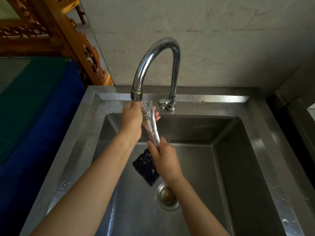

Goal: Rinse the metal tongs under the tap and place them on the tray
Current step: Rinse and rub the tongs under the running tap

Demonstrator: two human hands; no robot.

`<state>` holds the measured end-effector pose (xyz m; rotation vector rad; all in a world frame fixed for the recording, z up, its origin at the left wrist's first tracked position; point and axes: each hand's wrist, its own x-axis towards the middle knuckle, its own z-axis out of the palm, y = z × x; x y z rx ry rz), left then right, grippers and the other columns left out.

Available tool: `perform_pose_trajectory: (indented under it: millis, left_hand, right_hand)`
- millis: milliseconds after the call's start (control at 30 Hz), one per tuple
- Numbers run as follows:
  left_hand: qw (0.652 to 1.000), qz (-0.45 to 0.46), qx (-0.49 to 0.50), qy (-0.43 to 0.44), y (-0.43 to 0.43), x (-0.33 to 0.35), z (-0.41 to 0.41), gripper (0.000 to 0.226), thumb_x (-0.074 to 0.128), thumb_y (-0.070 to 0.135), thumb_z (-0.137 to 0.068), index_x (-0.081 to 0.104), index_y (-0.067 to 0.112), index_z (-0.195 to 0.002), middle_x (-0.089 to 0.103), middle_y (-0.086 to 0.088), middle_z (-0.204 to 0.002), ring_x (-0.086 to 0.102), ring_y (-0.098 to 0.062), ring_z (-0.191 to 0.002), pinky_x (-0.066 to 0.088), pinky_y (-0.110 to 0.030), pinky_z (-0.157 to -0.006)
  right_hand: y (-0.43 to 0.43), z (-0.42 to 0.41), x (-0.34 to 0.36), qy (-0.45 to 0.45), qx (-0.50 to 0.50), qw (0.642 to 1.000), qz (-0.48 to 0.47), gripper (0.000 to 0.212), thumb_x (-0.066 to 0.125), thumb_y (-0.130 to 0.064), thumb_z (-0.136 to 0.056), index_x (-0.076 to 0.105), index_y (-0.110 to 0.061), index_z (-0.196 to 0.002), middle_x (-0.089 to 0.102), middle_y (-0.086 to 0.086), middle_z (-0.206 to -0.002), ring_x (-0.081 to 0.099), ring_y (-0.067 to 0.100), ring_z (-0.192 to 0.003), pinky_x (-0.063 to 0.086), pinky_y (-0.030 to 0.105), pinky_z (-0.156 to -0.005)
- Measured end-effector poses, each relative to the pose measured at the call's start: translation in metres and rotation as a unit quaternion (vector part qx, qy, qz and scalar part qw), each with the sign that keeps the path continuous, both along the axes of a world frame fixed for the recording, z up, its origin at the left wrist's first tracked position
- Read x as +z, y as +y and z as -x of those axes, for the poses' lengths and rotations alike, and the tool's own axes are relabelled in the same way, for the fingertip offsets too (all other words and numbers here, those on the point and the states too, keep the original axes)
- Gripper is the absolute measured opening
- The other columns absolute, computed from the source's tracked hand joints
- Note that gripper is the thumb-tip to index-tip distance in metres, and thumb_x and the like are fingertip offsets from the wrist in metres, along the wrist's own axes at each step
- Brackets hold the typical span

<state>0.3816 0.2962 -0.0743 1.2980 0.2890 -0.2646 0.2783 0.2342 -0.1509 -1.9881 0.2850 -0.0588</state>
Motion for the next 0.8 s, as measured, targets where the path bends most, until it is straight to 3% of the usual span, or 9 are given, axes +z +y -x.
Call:
perform_pose_trajectory:
  millis: [100, 233, 367, 567, 700, 800]
  left_hand:
    - [0.991, 0.12, -0.05, -0.033, -0.001, -0.004, 0.012, 0.017, 0.042, 0.007, -0.096, 0.059, 0.009, -0.094, 0.068, -0.01, -0.089, 0.067, -0.018, -0.082, 0.053, -0.032, -0.08]
    - [0.968, 0.242, -0.021, 0.059, 0.01, -0.008, 0.007, 0.026, 0.039, 0.021, -0.098, 0.062, 0.01, -0.104, 0.069, -0.011, -0.105, 0.064, -0.02, -0.098, 0.048, -0.032, -0.082]
    - [0.96, 0.266, -0.041, 0.077, 0.017, -0.019, 0.009, 0.041, 0.038, 0.03, -0.098, 0.053, 0.008, -0.128, 0.058, -0.015, -0.129, 0.06, -0.024, -0.107, 0.045, -0.037, -0.094]
    - [0.955, 0.277, -0.063, 0.085, 0.021, -0.031, 0.01, 0.042, 0.037, 0.032, -0.098, 0.053, 0.009, -0.129, 0.064, -0.012, -0.119, 0.063, -0.021, -0.103, 0.046, -0.035, -0.093]
    - [0.956, 0.268, -0.105, 0.061, 0.019, -0.036, 0.012, 0.038, 0.036, 0.036, -0.098, 0.058, 0.011, -0.115, 0.072, -0.007, -0.105, 0.067, -0.018, -0.1, 0.05, -0.038, -0.089]
    - [0.96, 0.24, -0.141, 0.04, 0.017, -0.04, 0.014, 0.032, 0.036, 0.028, -0.099, 0.057, 0.01, -0.113, 0.069, -0.008, -0.112, 0.065, -0.02, -0.106, 0.056, -0.037, -0.08]
  right_hand:
    - [-0.005, -0.005, 0.003, -0.001, -0.023, 1.0, -0.01, 0.026, 0.049, -0.033, -0.094, 0.043, -0.013, -0.079, 0.043, -0.007, -0.055, 0.037, 0.005, -0.045, 0.029, 0.019, -0.043]
    - [-0.008, -0.003, 0.001, 0.004, 0.002, 1.0, 0.001, 0.029, 0.049, -0.036, -0.094, 0.045, -0.011, -0.081, 0.043, -0.008, -0.054, 0.037, 0.005, -0.045, 0.03, 0.021, -0.044]
    - [-0.01, 0.001, -0.002, -0.003, 0.018, 1.0, -0.021, 0.029, 0.051, -0.037, -0.092, 0.044, -0.014, -0.076, 0.042, -0.01, -0.055, 0.038, 0.004, -0.044, 0.032, 0.016, -0.043]
    - [-0.008, 0.008, -0.009, 0.014, 0.021, 0.998, -0.051, 0.031, 0.053, -0.034, -0.092, 0.037, -0.028, -0.066, 0.039, -0.011, -0.051, 0.041, -0.001, -0.04, 0.03, 0.01, -0.042]
    - [-0.009, 0.008, -0.014, 0.037, 0.022, 0.997, -0.063, 0.029, 0.051, -0.036, -0.092, 0.039, -0.027, -0.067, 0.041, -0.01, -0.052, 0.038, 0.001, -0.037, 0.028, 0.011, -0.04]
    - [-0.007, 0.01, -0.018, 0.056, 0.013, 0.997, -0.055, 0.033, 0.052, -0.036, -0.092, 0.037, -0.024, -0.065, 0.042, -0.007, -0.052, 0.039, 0.001, -0.037, 0.028, 0.012, -0.039]
